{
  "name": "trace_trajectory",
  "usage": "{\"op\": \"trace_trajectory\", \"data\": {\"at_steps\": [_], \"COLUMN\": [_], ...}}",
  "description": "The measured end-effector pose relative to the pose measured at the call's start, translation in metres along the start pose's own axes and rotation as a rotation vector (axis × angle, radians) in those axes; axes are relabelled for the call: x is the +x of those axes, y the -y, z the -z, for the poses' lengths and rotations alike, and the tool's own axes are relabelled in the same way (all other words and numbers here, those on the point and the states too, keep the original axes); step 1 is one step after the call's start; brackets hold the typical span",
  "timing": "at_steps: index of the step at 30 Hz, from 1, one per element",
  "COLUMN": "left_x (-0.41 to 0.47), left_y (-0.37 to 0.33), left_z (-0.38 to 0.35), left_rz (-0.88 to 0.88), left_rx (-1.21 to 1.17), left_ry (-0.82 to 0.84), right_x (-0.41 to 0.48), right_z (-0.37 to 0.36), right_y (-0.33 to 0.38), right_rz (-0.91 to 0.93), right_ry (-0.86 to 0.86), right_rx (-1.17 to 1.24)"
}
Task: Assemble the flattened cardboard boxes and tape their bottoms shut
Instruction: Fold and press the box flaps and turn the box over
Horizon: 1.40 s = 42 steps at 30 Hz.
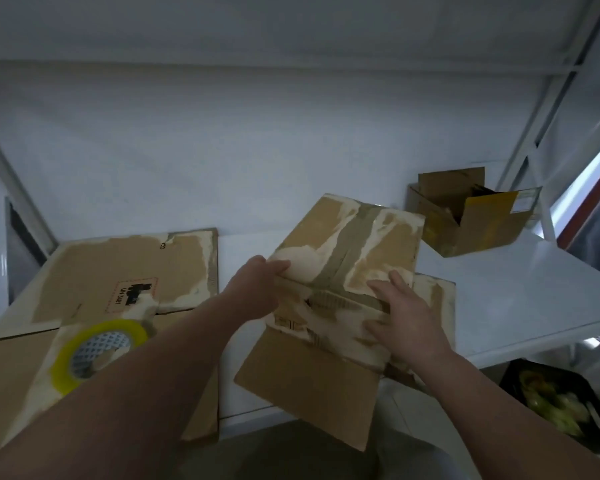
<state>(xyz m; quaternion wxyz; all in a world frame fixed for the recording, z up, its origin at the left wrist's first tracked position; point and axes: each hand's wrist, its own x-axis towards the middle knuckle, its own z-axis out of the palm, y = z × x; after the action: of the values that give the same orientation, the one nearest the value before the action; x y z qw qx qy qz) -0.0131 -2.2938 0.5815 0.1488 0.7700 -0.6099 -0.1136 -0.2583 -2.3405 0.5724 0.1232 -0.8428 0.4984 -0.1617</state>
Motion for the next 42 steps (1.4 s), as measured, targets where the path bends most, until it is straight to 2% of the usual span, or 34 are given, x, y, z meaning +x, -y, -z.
{"op": "trace_trajectory", "data": {"at_steps": [6,8,11,13,16,18,24,32,36,42], "left_x": [-0.047,-0.054,-0.049,-0.043,-0.033,-0.031,-0.030,-0.033,-0.037,-0.041], "left_y": [0.005,0.007,0.011,0.010,0.004,0.001,0.003,0.000,0.002,0.005], "left_z": [0.008,0.014,0.018,0.018,0.013,0.012,0.006,-0.004,-0.007,-0.014], "left_rz": [-0.040,-0.085,-0.113,-0.150,-0.221,-0.262,-0.285,-0.268,-0.319,-0.386], "left_rx": [-0.066,-0.081,-0.105,-0.019,0.278,0.410,0.401,0.461,0.546,0.490], "left_ry": [0.033,0.084,0.102,0.094,0.052,0.025,0.040,0.014,-0.007,-0.076], "right_x": [0.009,0.013,0.015,0.013,0.008,0.008,0.011,0.012,0.011,0.011], "right_z": [-0.001,0.003,0.002,-0.005,-0.017,-0.025,-0.033,-0.033,-0.033,-0.031], "right_y": [-0.012,-0.015,-0.006,0.011,0.043,0.055,0.063,0.063,0.062,0.060], "right_rz": [0.044,0.068,0.220,0.375,0.614,0.694,0.708,0.642,0.645,0.616], "right_ry": [0.046,0.016,-0.067,-0.138,-0.262,-0.317,-0.415,-0.400,-0.410,-0.385], "right_rx": [0.053,-0.132,-0.372,-0.377,-0.360,-0.291,-0.188,-0.206,-0.196,-0.181]}}
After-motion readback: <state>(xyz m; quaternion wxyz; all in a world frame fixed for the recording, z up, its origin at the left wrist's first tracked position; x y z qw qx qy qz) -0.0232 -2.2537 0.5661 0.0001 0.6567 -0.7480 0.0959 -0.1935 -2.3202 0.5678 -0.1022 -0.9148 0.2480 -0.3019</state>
